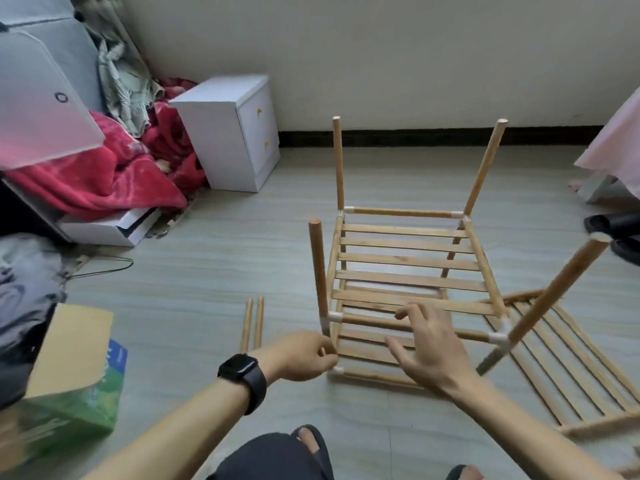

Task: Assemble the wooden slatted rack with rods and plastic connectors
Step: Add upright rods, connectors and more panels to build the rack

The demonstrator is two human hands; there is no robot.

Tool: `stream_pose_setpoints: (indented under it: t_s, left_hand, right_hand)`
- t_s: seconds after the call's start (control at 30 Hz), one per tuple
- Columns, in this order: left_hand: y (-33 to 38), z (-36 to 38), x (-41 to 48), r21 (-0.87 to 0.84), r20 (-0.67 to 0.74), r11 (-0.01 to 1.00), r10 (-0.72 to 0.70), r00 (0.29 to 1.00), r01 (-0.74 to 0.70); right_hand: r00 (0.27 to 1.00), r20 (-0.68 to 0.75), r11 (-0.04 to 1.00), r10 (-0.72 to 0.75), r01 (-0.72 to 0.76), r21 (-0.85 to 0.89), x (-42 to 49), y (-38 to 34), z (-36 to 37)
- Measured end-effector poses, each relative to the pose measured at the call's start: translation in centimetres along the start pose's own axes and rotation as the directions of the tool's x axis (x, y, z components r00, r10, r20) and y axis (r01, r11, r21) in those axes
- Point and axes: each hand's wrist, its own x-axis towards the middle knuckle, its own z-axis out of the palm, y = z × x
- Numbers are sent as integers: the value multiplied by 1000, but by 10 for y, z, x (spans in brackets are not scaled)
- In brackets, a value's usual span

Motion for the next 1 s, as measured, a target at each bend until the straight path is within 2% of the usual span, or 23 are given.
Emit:
stream_pose_setpoints:
  t_s: [0.1, 0.2, 0.37, 0.47, 0.6, 0.87, 1.0]
  left_hand:
    - [-61, 23, -7, -68, -9, 982, -180, 984, 179]
    - [-126, 48, -11, -170, -43, 910, -390, 920, 378]
    - [-200, 109, -23, -181, 75, 756, -628, 775, 630]
    - [-221, 148, -28, -146, 115, 680, -709, 695, 718]
    - [-239, 188, -27, -190, 132, 621, -751, 647, 760]
    - [-244, 211, -20, -217, 59, 690, -697, 715, 690]
    - [-236, 193, -15, -376, 47, 639, -710, 703, 671]
  right_hand:
    - [972, 200, 976, -126, 158, -153, 32, -23, 4]
    - [924, 362, 945, -124, 221, -241, 67, -42, 15]
    - [889, 438, 927, -134, 268, -261, 104, -57, 52]
    - [905, 395, 913, -155, 284, -292, 99, -52, 66]
    - [917, 360, 926, -170, 274, -261, 99, -48, 69]
    - [921, 345, 918, -180, 283, -277, 102, -41, 75]
    - [914, 371, 916, -166, 282, -285, 101, -46, 71]
